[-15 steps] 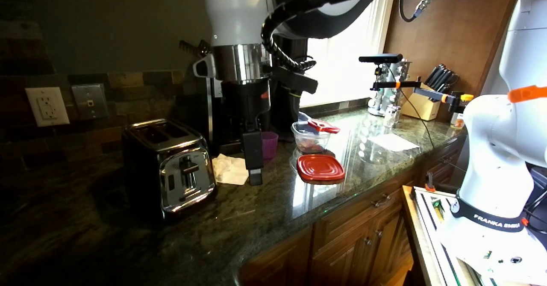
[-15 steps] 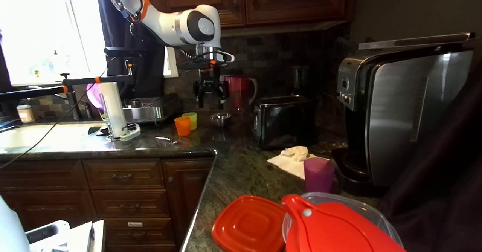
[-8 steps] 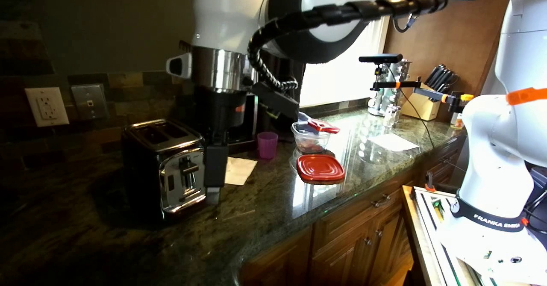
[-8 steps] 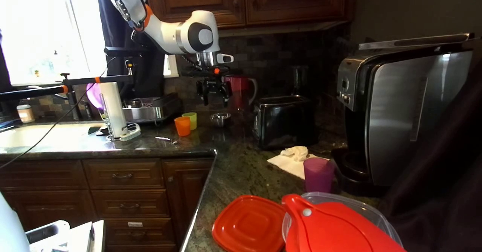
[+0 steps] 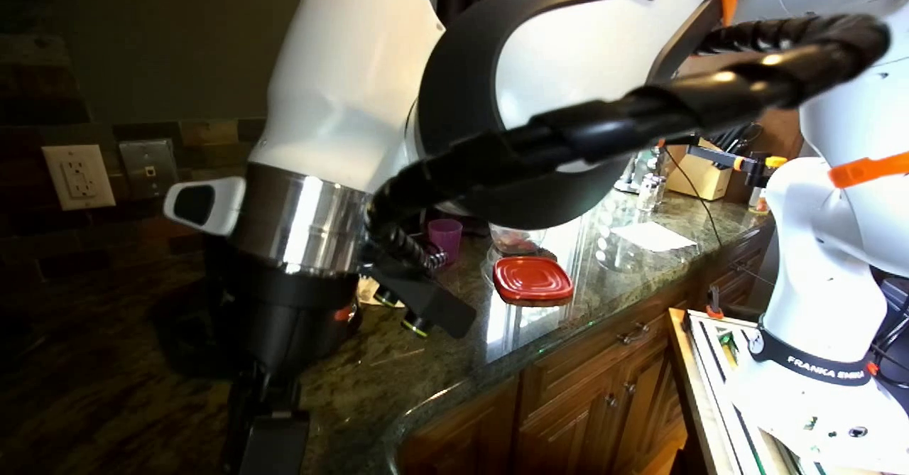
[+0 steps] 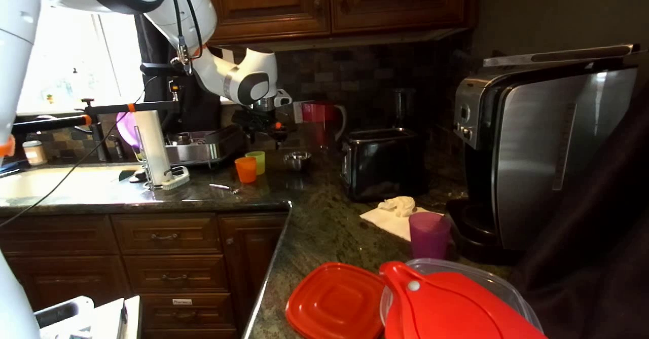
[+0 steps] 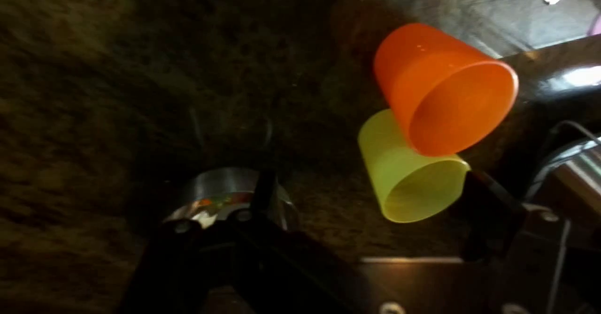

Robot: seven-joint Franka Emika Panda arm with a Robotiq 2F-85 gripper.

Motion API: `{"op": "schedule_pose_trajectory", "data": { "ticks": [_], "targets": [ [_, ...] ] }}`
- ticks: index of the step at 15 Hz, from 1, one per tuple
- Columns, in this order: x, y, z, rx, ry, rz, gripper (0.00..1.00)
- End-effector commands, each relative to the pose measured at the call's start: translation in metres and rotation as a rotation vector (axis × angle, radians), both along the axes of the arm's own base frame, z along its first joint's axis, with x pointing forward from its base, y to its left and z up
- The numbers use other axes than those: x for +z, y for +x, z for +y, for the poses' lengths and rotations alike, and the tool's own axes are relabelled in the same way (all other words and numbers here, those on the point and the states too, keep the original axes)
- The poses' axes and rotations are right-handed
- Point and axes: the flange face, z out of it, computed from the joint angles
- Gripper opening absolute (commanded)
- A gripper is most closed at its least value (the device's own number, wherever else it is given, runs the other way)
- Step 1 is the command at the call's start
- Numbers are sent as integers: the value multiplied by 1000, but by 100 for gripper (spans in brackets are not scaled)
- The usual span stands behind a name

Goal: Move the orange cup

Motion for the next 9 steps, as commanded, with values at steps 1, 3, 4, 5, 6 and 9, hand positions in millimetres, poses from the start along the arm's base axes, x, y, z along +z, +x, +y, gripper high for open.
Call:
{"op": "schedule_pose_trajectory", "data": {
  "ticks": [1, 3, 4, 5, 6, 9],
  "targets": [
    [-15, 2, 28, 117, 97, 85, 100],
    [-28, 1, 33, 157, 99, 145, 100],
    [-34, 1, 34, 171, 95, 177, 100],
    [-40, 2, 34, 183, 82, 209, 100],
    [-45, 2, 34, 191, 62, 245, 100],
    [-58, 6, 32, 209, 7, 313, 100]
  ]
}}
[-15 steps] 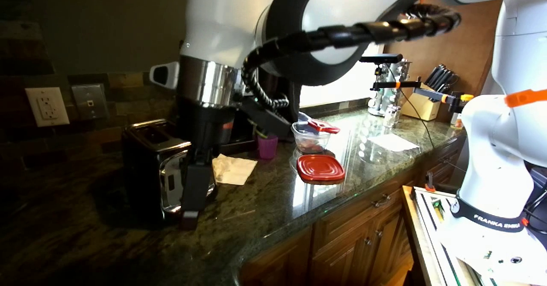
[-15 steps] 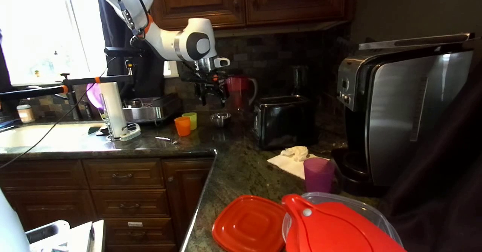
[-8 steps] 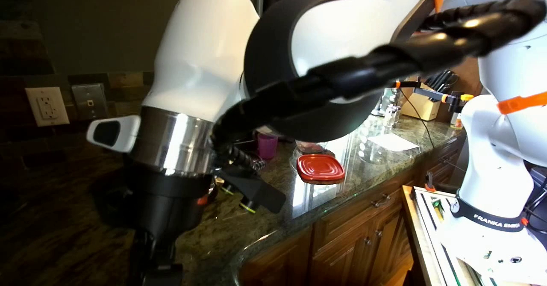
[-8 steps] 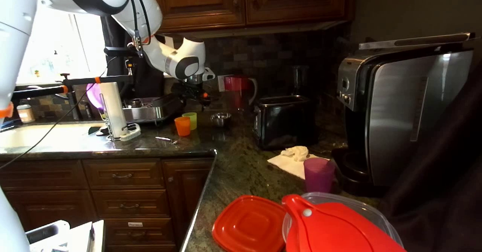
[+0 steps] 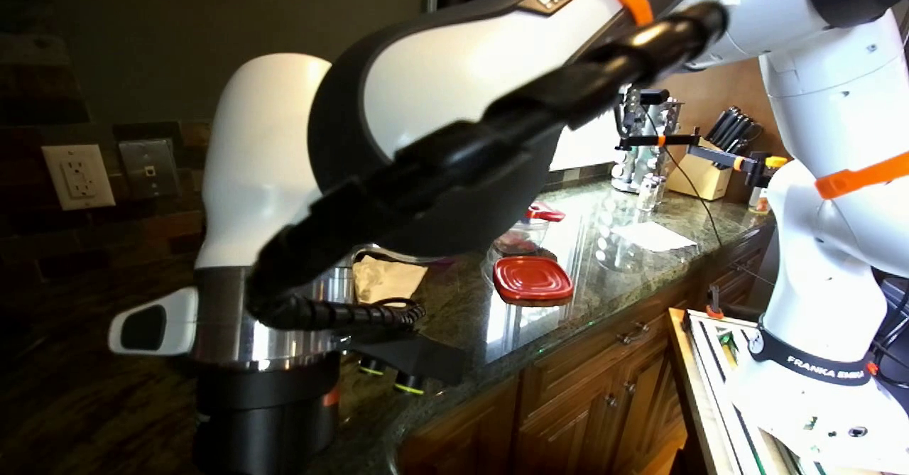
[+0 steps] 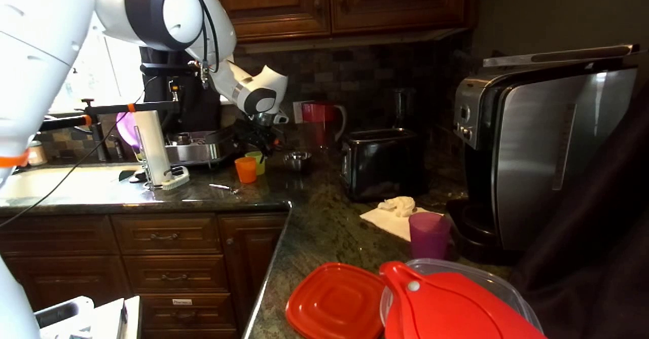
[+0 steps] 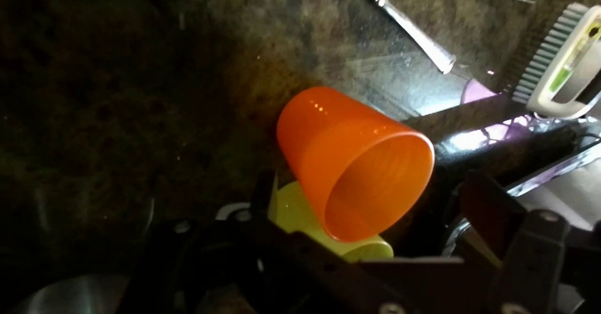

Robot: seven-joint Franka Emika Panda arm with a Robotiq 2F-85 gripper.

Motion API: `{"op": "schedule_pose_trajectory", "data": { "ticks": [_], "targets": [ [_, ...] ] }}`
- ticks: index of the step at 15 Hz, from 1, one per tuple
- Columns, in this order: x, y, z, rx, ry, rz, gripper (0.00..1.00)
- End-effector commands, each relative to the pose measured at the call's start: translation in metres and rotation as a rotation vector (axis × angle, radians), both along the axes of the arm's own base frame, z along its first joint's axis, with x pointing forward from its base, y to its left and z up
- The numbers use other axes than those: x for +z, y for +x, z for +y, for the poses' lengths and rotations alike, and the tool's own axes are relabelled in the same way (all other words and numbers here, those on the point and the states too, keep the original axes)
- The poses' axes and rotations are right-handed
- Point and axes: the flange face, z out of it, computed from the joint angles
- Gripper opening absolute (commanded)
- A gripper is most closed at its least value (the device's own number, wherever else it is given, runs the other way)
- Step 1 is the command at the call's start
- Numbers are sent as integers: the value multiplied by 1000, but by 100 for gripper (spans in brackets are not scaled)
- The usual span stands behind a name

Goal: Move the orange cup

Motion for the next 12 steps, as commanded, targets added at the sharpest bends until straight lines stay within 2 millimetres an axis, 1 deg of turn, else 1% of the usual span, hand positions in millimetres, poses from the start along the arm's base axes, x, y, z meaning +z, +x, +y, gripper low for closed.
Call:
{"op": "schedule_pose_trajectory", "data": {
  "ticks": [1, 5, 12],
  "targets": [
    [-13, 10, 3, 36, -38, 65, 100],
    [-19, 20, 6, 59, -84, 79, 100],
    [-22, 31, 23, 103, -210, 69, 100]
  ]
}}
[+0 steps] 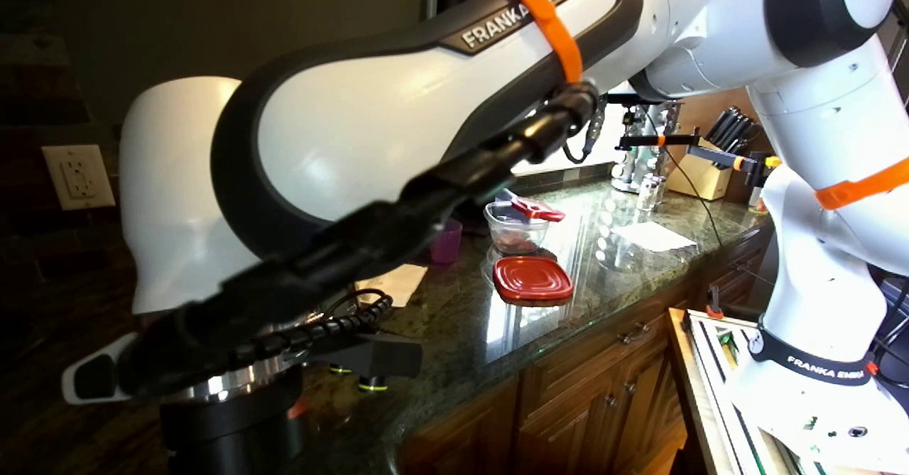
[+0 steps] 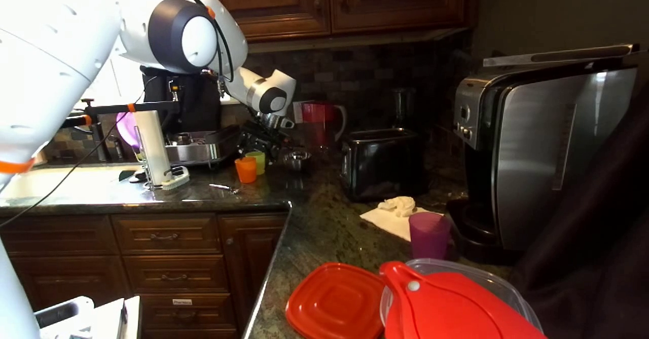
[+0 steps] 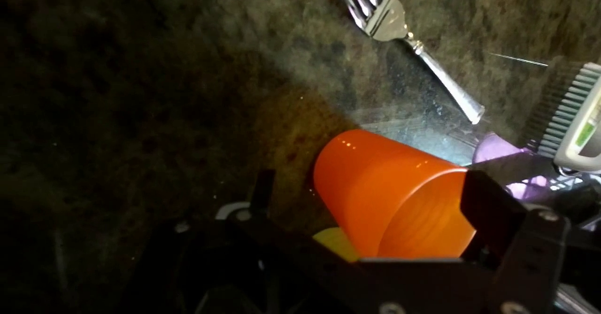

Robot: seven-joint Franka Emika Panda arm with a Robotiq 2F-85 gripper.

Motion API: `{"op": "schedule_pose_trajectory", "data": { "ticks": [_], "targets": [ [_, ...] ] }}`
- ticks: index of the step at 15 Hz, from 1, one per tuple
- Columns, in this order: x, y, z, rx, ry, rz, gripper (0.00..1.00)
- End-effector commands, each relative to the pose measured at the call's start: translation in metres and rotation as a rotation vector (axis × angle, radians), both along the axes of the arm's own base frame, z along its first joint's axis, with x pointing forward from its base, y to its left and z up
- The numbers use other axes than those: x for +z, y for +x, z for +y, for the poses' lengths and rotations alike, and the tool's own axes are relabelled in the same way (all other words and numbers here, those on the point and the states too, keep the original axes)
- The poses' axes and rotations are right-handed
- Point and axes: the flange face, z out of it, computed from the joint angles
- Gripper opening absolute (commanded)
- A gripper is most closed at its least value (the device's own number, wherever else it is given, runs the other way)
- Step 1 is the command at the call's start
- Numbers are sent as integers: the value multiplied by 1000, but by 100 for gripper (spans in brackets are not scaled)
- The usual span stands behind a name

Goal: Move the orange cup

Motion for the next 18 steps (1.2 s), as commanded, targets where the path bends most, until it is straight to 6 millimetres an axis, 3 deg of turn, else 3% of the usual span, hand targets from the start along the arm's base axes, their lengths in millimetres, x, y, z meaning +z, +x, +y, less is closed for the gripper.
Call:
{"op": "schedule_pose_trajectory", "data": {
  "ticks": [1, 7, 8, 9, 11, 16, 18],
  "targets": [
    [-5, 7, 15, 22, -74, 0, 100],
    [-6, 19, 29, 56, -110, -7, 100],
    [-7, 21, 30, 58, -112, -8, 96],
    [-8, 23, 31, 59, -114, -9, 72],
    [-10, 28, 33, 61, -116, -5, 71],
    [-12, 37, 36, 61, -110, 4, 32],
    [-3, 41, 38, 54, -111, -22, 16]
  ]
}}
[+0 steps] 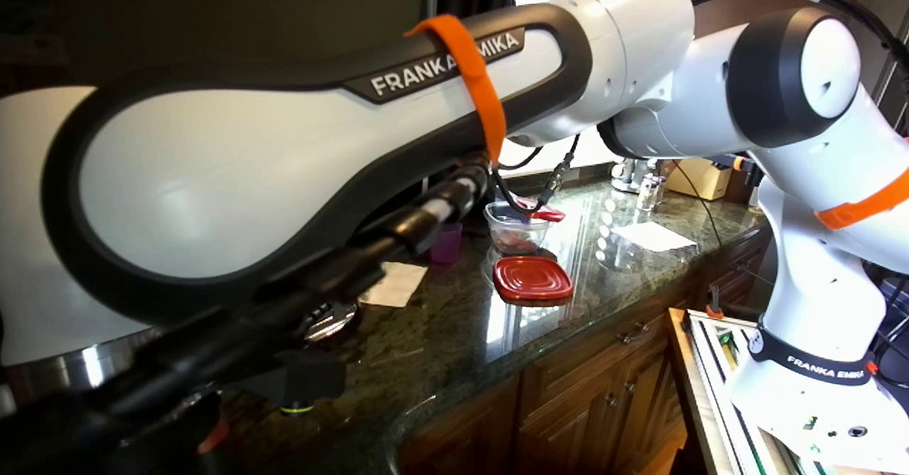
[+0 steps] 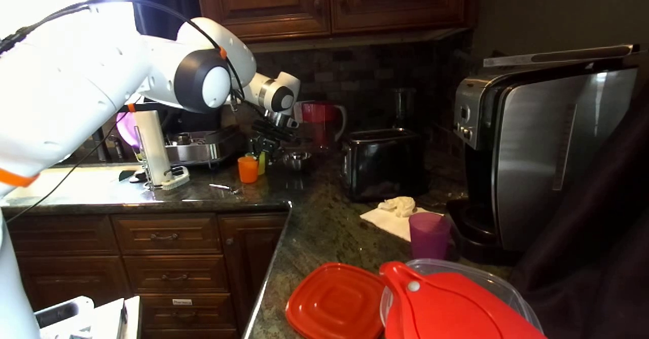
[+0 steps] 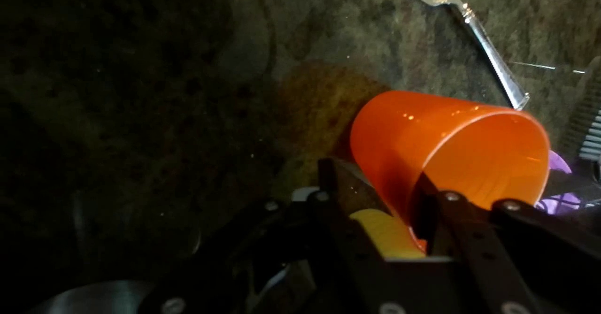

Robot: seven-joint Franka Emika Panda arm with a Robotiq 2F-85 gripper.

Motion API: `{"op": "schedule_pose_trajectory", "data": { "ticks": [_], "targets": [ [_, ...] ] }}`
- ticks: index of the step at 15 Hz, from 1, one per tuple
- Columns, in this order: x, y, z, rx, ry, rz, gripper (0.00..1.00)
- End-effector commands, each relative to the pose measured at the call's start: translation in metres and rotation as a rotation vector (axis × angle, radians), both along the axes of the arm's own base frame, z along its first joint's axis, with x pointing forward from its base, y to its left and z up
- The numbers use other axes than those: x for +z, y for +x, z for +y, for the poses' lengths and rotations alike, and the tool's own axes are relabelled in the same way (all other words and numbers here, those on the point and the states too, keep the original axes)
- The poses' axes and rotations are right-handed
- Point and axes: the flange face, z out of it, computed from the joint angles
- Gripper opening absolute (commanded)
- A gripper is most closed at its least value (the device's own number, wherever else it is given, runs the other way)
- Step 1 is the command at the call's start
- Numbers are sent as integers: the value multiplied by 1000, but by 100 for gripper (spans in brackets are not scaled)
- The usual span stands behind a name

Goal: Move the orange cup

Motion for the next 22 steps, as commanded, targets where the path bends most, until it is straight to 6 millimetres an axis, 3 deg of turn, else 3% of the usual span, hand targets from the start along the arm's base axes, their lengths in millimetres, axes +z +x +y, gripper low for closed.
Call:
{"op": "schedule_pose_trajectory", "data": {
  "ticks": [1, 3, 9, 14, 15, 16, 19, 22],
  "targets": [
    [17, 4, 6, -9, -31, -54, 8],
    [45, -3, 5, -29, -49, -83, 0],
    [107, -18, -2, -127, -5, -157, 1],
    [163, -34, -31, -355, -36, -330, 1],
    [160, -36, -38, -382, -73, -355, 1],
    [158, -18, -19, -318, -17, -304, 4],
    [167, -27, -33, -361, -53, -331, 1],
    [215, -36, -63, -528, -54, -464, 1]
  ]
}}
